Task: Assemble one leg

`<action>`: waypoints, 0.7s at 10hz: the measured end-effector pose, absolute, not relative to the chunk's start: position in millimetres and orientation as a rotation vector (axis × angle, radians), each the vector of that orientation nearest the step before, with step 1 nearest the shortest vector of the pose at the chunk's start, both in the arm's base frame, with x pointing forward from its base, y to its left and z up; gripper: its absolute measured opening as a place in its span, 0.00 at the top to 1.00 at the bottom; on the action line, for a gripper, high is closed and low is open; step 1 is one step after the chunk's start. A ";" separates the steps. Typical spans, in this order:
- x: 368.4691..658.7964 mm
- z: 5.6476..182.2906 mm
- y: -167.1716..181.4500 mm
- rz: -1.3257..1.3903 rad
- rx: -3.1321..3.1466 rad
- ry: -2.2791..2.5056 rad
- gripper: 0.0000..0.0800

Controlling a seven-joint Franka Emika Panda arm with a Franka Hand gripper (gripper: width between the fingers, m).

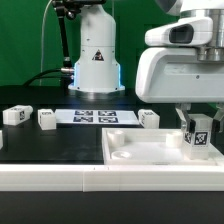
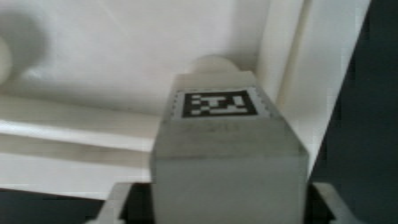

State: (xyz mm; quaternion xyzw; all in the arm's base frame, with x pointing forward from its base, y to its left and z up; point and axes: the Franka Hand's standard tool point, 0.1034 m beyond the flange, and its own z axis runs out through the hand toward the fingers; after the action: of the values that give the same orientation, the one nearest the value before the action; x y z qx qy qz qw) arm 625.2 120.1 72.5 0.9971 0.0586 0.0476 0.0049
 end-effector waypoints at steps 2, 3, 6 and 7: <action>625.5 72.3 119.2 0.152 3.136 -0.001 0.64; 625.9 72.4 119.1 0.157 3.136 -0.185 0.64; 625.9 72.3 114.7 0.155 3.085 -0.615 0.63; 625.5 71.9 111.1 0.156 3.052 -0.753 0.63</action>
Offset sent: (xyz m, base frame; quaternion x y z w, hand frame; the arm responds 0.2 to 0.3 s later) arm 0.0014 -0.0085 0.0044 -0.0270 0.0186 0.2879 0.9571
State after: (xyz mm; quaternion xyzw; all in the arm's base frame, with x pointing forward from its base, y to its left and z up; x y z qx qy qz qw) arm 625.5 111.1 71.9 0.9697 -0.2392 0.0497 -0.0029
